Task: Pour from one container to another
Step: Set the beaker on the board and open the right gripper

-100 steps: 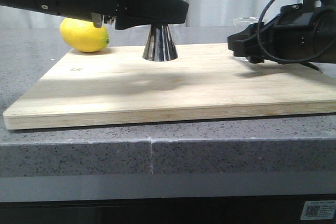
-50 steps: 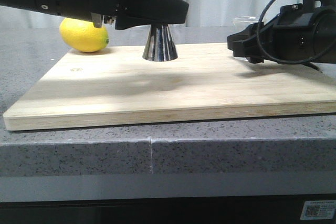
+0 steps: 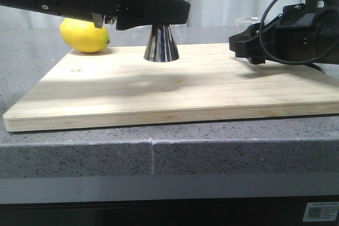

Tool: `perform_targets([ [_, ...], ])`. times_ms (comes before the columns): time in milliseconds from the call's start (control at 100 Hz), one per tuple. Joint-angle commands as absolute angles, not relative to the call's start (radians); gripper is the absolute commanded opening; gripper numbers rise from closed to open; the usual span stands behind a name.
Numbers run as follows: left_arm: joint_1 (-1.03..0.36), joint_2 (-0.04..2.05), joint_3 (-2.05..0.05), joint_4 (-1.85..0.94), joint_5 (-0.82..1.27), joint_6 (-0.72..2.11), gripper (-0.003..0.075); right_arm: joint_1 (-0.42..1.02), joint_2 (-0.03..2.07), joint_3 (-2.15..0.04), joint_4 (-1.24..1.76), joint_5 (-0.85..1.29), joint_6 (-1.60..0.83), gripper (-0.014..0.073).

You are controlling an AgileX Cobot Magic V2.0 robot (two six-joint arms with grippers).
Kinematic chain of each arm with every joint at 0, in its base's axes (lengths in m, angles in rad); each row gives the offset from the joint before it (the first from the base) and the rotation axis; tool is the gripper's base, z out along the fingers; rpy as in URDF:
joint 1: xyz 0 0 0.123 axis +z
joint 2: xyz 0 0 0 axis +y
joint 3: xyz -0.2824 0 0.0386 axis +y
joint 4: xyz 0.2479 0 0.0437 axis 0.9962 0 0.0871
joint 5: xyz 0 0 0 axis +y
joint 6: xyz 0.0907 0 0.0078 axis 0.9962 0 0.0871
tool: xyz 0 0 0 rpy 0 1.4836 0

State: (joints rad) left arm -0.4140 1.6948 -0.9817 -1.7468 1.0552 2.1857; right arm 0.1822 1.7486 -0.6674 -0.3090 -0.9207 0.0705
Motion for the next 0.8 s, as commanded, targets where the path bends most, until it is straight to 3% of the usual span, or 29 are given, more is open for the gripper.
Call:
perform_targets([
  [0, -0.425, 1.657, -1.012, -1.816, 1.121, 2.182, 0.0018, 0.174, 1.715, -0.692, -0.298, -1.001, 0.060, 0.0418],
  [360, -0.425, 1.657, -1.012, -1.816, 1.120, 2.182, 0.0018, 0.174, 1.712, -0.692, -0.298, -1.001, 0.060, 0.0423],
  [790, -0.425, 1.657, -1.012, -1.816, 1.120, 2.182, 0.0018, 0.174, 1.624, -0.690, -0.297, -0.901, 0.060, 0.0496],
])
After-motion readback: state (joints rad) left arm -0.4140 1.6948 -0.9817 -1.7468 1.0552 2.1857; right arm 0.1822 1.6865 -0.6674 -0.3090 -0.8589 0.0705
